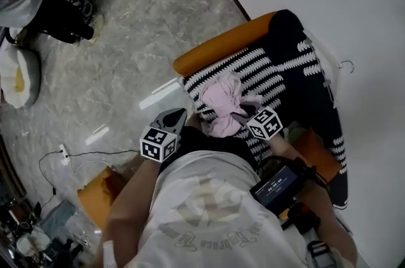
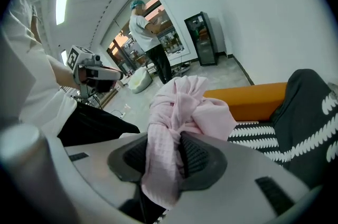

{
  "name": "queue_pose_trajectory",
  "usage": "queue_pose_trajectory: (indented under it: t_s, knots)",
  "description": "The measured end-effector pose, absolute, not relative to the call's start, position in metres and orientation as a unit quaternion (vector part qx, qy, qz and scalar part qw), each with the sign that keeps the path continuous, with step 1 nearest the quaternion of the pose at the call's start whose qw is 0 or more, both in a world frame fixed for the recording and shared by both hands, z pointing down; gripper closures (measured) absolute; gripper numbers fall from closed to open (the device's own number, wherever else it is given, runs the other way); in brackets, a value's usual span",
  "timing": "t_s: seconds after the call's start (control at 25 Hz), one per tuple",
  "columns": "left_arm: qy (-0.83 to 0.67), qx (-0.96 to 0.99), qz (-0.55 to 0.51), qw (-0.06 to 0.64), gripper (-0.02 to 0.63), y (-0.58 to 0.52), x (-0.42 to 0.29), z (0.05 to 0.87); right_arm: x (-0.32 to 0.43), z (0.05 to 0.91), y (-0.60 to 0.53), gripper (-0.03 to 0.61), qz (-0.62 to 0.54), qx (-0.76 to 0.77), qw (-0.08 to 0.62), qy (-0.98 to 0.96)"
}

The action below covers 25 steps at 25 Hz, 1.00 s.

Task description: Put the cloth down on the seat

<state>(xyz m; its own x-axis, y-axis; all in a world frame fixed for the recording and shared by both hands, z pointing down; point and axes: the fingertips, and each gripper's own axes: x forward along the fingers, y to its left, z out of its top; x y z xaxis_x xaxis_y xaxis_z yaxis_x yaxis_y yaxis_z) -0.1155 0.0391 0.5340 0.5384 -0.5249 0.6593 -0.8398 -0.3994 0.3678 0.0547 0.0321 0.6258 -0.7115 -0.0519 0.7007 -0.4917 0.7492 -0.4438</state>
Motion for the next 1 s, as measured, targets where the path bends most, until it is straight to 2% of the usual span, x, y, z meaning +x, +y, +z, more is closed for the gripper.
queue_pose_trajectory:
  t_s: [0.64, 1.0]
  knots:
    - [-0.460, 0.761, 0.203, 0.409, 0.601, 0.037, -0.144, 0.568, 0.018, 0.684, 0.008, 0.423, 0.253, 0.036, 0.467, -0.847]
    - [-0.469, 0.749, 0.197, 0.426, 0.601, 0.023, -0.147, 0.596, 0.007, 0.724, -0.005, 0.423, 0.215, -0.019, 0.506, -0.835]
